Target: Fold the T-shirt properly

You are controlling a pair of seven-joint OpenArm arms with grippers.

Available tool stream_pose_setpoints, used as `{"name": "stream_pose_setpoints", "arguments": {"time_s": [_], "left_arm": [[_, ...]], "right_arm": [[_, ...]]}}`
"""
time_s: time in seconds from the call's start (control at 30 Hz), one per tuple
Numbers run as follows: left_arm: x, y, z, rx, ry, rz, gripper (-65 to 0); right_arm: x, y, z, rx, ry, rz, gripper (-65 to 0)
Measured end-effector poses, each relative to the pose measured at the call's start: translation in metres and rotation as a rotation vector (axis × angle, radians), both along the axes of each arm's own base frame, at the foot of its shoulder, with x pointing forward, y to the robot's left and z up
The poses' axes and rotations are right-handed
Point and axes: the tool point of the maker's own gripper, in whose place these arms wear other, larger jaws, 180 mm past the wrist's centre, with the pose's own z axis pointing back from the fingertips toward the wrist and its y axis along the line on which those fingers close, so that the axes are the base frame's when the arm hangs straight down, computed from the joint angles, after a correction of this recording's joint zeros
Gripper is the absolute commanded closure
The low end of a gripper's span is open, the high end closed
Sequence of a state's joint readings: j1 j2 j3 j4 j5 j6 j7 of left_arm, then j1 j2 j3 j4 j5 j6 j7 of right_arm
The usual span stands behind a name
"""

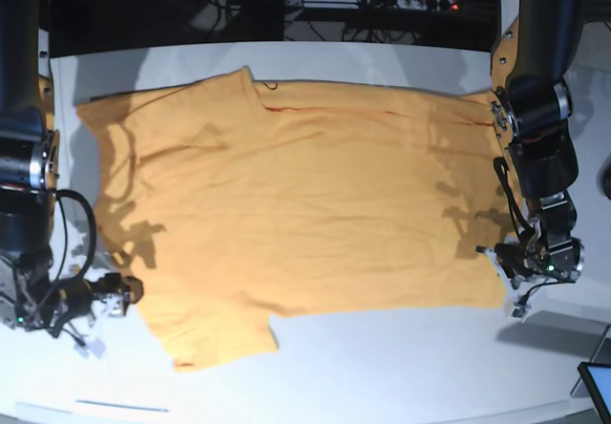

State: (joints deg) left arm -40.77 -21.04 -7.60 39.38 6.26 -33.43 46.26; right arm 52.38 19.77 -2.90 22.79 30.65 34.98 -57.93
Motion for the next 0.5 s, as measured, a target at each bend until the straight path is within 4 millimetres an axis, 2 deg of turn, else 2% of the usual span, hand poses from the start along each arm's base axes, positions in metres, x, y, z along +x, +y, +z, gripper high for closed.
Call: {"name": "stream_pose_setpoints", "arguments": {"time_s": [0.13, 0.33, 0.43, 0.5], "left_arm": [[-0.004, 0.003, 0.002, 0.028, -0.017, -0.007, 0.0], [-0.006, -0.001, 0.005, 0.045, -0.039, -0.021, 0.0], [-0.011, 0.000, 0.002, -0.002, -0.066, 0.029, 0.0], [-0.018, 0.008, 0.000, -0.039, -0.082, 0.084, 0.0]], "right_arm": [[0.003, 0.007, 0.001, 0.026, 0.002, -0.003, -35.8], [-0.014, 0.001, -0.021, 0.050, 0.079, -0.042, -35.8], [-0.011, 0.005, -0.021, 0.067, 0.070, -0.052, -35.8], [-0.008, 0.007, -0.018, 0.071, 0.056, -0.053, -35.8]]}}
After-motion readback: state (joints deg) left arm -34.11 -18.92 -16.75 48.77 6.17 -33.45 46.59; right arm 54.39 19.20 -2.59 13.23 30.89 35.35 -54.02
